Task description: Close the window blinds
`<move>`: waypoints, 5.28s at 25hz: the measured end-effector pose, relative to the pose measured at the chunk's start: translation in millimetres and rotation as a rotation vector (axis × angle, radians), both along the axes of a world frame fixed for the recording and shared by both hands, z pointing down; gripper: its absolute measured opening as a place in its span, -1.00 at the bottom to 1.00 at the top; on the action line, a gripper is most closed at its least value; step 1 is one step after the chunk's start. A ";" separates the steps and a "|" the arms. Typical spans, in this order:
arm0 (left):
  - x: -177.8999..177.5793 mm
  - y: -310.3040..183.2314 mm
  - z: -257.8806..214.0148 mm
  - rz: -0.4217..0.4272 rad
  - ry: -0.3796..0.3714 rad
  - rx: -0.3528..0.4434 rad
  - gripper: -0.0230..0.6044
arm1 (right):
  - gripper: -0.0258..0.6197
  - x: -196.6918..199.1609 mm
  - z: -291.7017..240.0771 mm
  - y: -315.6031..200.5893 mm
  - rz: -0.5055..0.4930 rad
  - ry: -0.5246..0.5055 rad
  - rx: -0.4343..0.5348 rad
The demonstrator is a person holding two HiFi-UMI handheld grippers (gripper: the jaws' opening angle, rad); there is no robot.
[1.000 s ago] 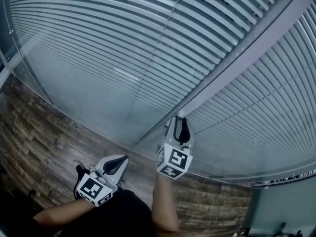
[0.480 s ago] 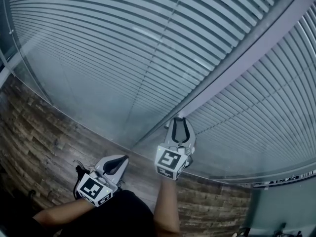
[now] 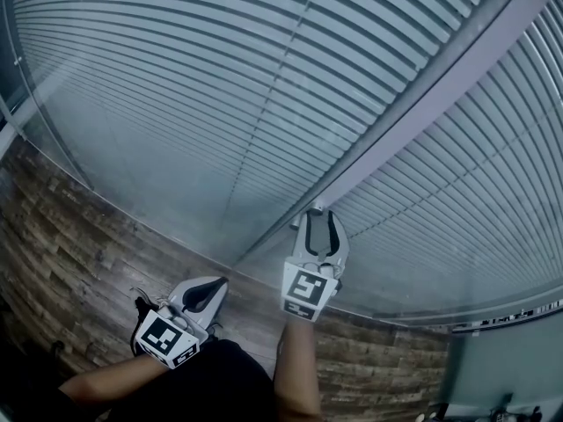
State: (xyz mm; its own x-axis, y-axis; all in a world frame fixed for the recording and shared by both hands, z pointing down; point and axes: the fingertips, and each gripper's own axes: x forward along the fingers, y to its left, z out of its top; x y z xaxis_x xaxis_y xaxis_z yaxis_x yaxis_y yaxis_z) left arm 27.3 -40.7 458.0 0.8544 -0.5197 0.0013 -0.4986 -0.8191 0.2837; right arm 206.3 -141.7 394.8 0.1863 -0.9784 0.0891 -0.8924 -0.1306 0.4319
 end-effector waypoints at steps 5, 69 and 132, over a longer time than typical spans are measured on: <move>-2.5 2.3 0.1 -0.004 0.004 0.002 -0.93 | -0.35 6.3 1.8 4.3 -0.014 -0.439 0.107; -15.4 4.4 2.7 -0.026 0.016 -0.024 -0.93 | -0.55 6.6 -0.6 0.6 0.045 -0.826 0.228; -1.7 1.8 -5.6 -0.007 0.033 0.013 -0.93 | -0.91 -16.5 -21.2 66.7 -0.093 -0.296 0.216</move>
